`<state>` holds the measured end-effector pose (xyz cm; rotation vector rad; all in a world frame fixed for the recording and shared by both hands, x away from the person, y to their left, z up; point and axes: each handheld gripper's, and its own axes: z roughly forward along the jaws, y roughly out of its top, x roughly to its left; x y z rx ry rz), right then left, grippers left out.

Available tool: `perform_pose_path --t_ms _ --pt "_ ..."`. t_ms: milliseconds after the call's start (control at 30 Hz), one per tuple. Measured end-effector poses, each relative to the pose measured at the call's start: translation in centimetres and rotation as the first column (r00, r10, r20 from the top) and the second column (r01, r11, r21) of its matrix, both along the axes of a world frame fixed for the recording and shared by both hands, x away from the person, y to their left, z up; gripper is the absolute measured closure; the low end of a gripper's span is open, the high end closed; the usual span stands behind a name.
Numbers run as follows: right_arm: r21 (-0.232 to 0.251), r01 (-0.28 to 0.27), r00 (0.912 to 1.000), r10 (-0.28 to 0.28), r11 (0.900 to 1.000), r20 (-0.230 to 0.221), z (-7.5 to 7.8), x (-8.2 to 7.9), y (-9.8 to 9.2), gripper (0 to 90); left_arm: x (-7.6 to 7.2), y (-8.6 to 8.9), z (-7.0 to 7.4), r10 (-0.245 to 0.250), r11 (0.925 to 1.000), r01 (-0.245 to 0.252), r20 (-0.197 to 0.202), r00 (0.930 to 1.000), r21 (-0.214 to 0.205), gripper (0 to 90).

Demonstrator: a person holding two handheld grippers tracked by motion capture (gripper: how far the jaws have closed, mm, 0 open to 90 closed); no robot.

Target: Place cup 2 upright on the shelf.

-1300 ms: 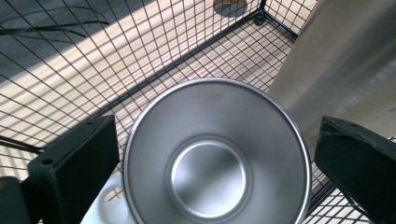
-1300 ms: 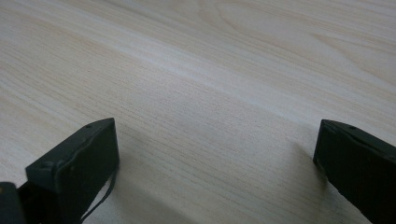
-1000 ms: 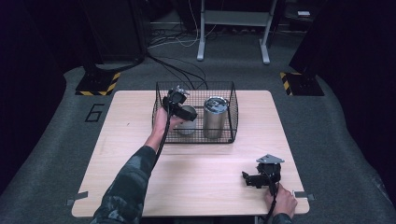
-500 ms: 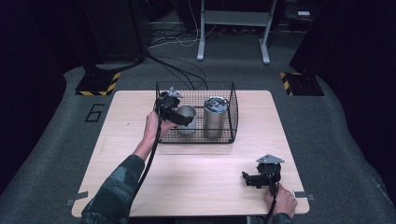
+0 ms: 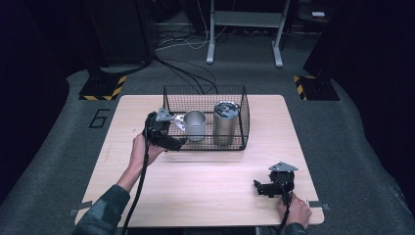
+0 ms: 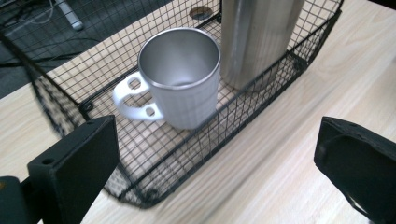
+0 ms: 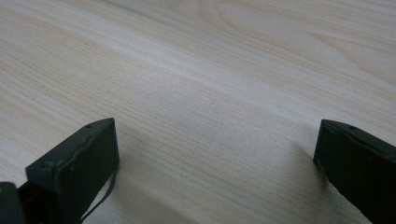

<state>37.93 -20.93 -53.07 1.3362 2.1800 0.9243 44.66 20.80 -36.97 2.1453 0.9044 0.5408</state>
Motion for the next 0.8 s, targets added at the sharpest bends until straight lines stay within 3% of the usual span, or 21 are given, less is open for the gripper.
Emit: perform_pose_path --t_ms 167,267,567,733,800 --pt "0.002 0.003 1.0 -0.003 1.0 -0.002 0.0 0.0 0.0 0.0 -2.4 1.8 -1.0 0.011 0.9998 -0.011 0.021 0.9997 0.017 0.3" --pt "0.002 0.003 1.0 -0.003 1.0 -0.002 0.0 0.0 0.0 0.0 -3.8 2.9 -1.9 0.035 0.9994 -0.035 0.029 0.999 0.004 0.4" --pt "0.005 0.006 1.0 -0.006 1.0 -0.005 0.0 0.0 0.1 0.0 -6.6 6.7 -4.6 0.102 0.9948 -0.102 0.014 0.9947 -0.007 1.1" --pt "0.003 0.003 1.0 -0.003 1.0 -0.003 0.0 0.0 0.0 0.0 -8.1 9.0 -6.6 0.156 0.9876 -0.157 -0.012 0.9876 -0.006 0.9" --pt "0.004 0.005 1.0 -0.005 1.0 -0.005 0.0 0.0 0.0 0.0 -8.6 10.0 -7.6 0.204 0.9788 -0.205 -0.018 0.9787 -0.004 0.1"
